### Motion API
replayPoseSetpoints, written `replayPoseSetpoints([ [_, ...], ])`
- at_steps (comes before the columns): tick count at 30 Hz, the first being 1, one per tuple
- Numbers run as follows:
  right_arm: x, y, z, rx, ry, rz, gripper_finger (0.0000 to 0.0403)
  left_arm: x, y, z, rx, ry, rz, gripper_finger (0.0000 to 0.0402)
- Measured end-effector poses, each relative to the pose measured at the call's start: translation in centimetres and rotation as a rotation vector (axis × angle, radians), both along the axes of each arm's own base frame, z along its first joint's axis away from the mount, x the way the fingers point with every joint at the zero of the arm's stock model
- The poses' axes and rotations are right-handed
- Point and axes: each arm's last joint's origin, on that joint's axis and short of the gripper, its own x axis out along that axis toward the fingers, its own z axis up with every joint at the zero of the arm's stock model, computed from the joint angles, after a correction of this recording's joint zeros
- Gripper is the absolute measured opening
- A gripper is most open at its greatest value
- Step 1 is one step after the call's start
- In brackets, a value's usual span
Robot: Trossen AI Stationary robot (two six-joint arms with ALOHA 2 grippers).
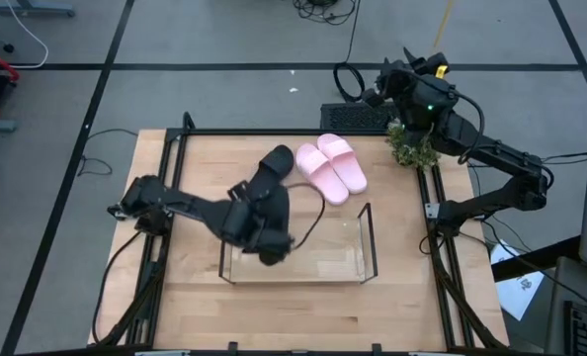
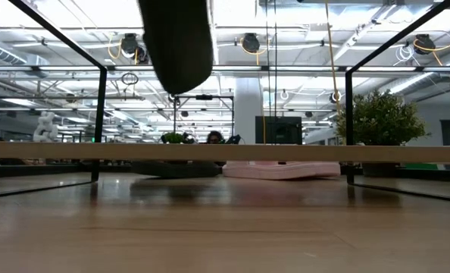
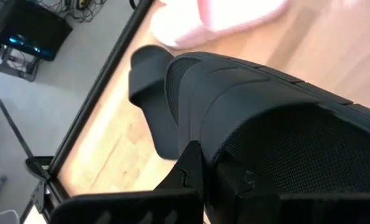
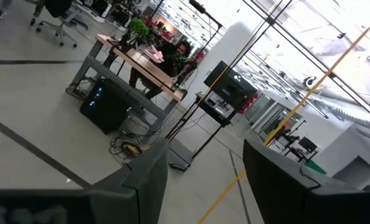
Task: Pick and place slides into the shelf
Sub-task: Put the left black slides on the shelf
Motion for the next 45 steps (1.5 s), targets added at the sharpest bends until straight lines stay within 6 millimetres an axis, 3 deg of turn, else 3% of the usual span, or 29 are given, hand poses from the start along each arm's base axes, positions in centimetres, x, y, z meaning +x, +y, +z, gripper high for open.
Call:
replayPoseSetpoints([
  [8,0.0,0.0,-0.1,0.008,-0.01,0.001,0.0196,-1.2,-2.9,-1.8,0.01,0.07,-0.084,0.0],
  [20,0.0,0.0,-0.1,0.009,-0.013,0.001,0.0196,-1.9,-2.5,-5.1,0.035,0.223,-0.099,0.0],
  [27,0.0,0.0,-0.1,0.009,-0.013,0.001,0.0196,-1.3,-3.1,-6.4,0.068,0.276,-0.129,0.0],
  [36,0.0,0.0,-0.2,0.012,-0.003,0.002,0.0196,-0.6,-3.5,-9.6,0.096,0.402,-0.167,0.0],
  [45,0.0,0.0,-0.2,0.014,0.0,0.002,0.0196,-0.4,-3.6,-10.4,0.093,0.401,-0.132,0.0],
])
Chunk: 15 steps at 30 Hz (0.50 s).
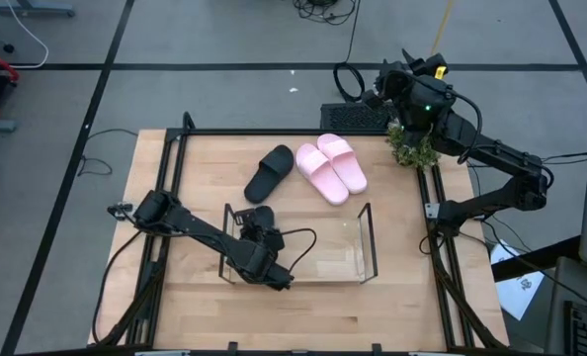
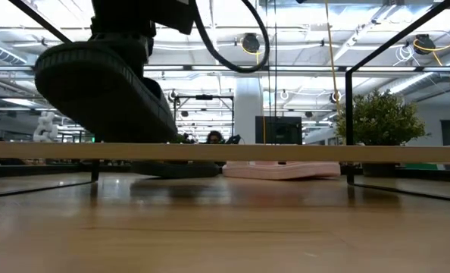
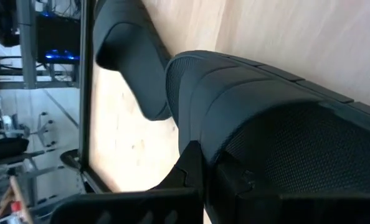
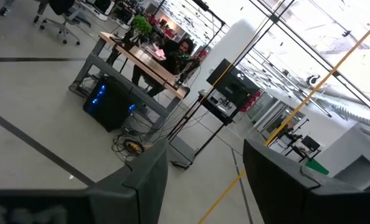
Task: Pick and place slides into the shelf
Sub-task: Put the left black slides on the shelf
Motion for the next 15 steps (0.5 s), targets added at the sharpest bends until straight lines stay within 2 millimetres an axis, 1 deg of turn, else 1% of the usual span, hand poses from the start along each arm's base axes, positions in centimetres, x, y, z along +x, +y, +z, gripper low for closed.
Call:
replayPoseSetpoints([
  [4,0.0,0.0,-0.1,0.002,0.006,0.0,0.0196,-0.5,0.0,-0.5,-0.015,0.019,0.039,0.0],
  [9,0.0,0.0,-0.2,0.009,0.025,0.0,0.0196,-1.1,-0.4,-1.4,-0.01,0.039,0.049,0.0],
  [15,0.0,0.0,-0.2,0.009,0.025,0.0,0.0196,-1.4,-0.6,-1.5,-0.009,0.061,0.03,0.0],
])
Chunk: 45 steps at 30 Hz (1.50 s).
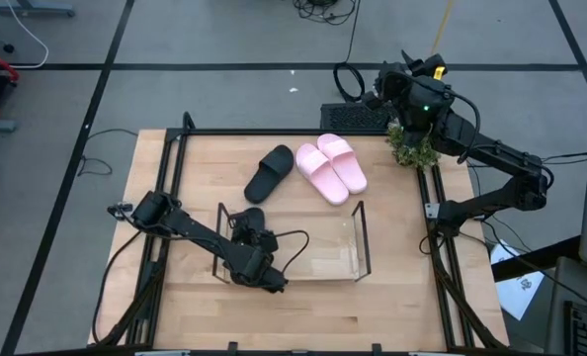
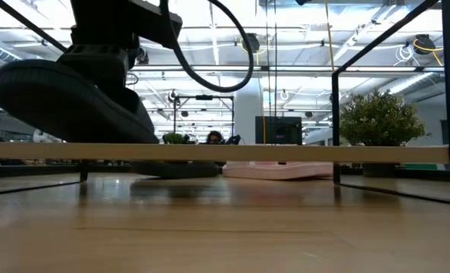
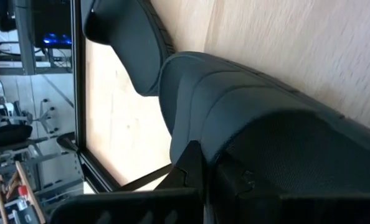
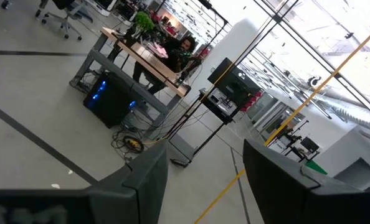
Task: Pick and place slides into the shelf
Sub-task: Put the left black slides on the shelf
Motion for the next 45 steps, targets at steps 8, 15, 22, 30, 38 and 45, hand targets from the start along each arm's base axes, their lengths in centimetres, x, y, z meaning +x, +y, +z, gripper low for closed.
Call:
replayPoseSetpoints([
  [8,0.01,0.0,-0.21,0.009,0.019,0.0,0.0196,0.08,0.07,0.04,0.028,0.0,-0.035,0.0],
  [15,0.0,0.0,-0.47,0.026,0.002,0.0,0.0196,-0.01,-0.18,0.04,0.031,-0.002,-0.046,0.0],
  [22,0.01,0.01,-0.52,0.028,0.008,0.0,0.0196,-0.16,-0.52,0.04,0.032,-0.013,-0.043,0.0],
  [30,0.0,0.01,-0.53,0.029,0.009,0.0,0.0196,-0.11,-0.58,-0.23,0.018,-0.015,-0.01,0.0],
  [38,0.01,0.01,-0.69,0.035,0.026,0.0,0.0196,-0.14,-0.66,-0.48,-0.006,-0.025,0.05,0.0013],
  [45,0.0,0.01,-0.7,0.036,0.029,0.0,0.0196,-0.21,-0.78,-0.57,-0.049,-0.018,0.094,0.0042],
])
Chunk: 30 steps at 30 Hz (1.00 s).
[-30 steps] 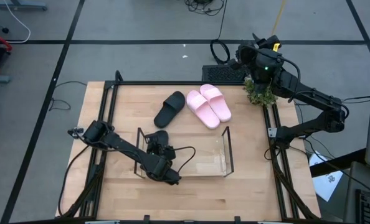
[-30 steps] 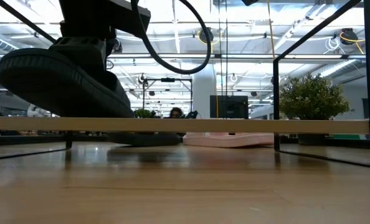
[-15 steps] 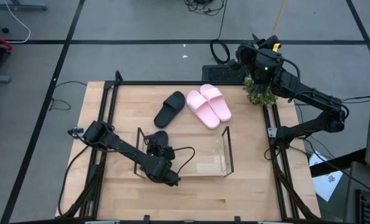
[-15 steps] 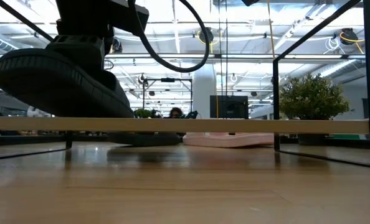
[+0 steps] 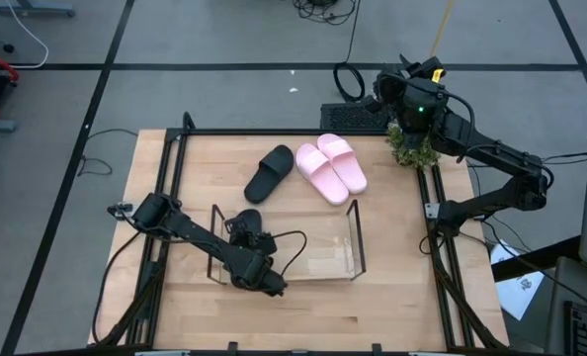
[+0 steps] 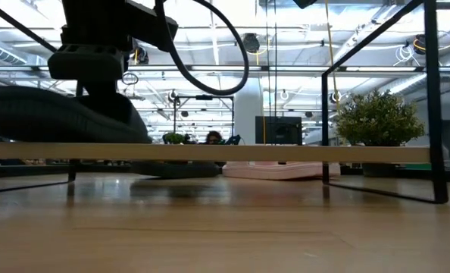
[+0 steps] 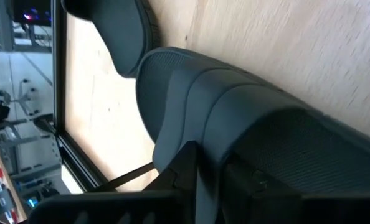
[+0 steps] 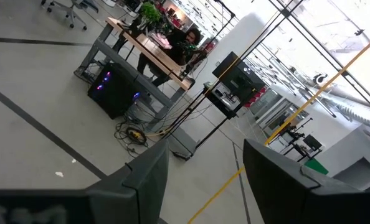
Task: Pick and place slides into the shelf
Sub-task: Put the left black slides on the shelf
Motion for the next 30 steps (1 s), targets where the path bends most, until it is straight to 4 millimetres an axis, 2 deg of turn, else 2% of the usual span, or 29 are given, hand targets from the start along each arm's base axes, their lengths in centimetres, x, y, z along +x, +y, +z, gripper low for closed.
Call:
replayPoseSetpoints([
  [10,0.0,0.0,0.0,0.0,0.0,0.0,0.0196,0.0,-0.1,0.0,-0.022,-0.004,0.033,0.0083],
  [30,0.0,0.0,-0.3,0.011,0.028,0.0,0.0196,0.3,-0.1,1.4,-0.066,-0.083,0.115,0.0144],
])
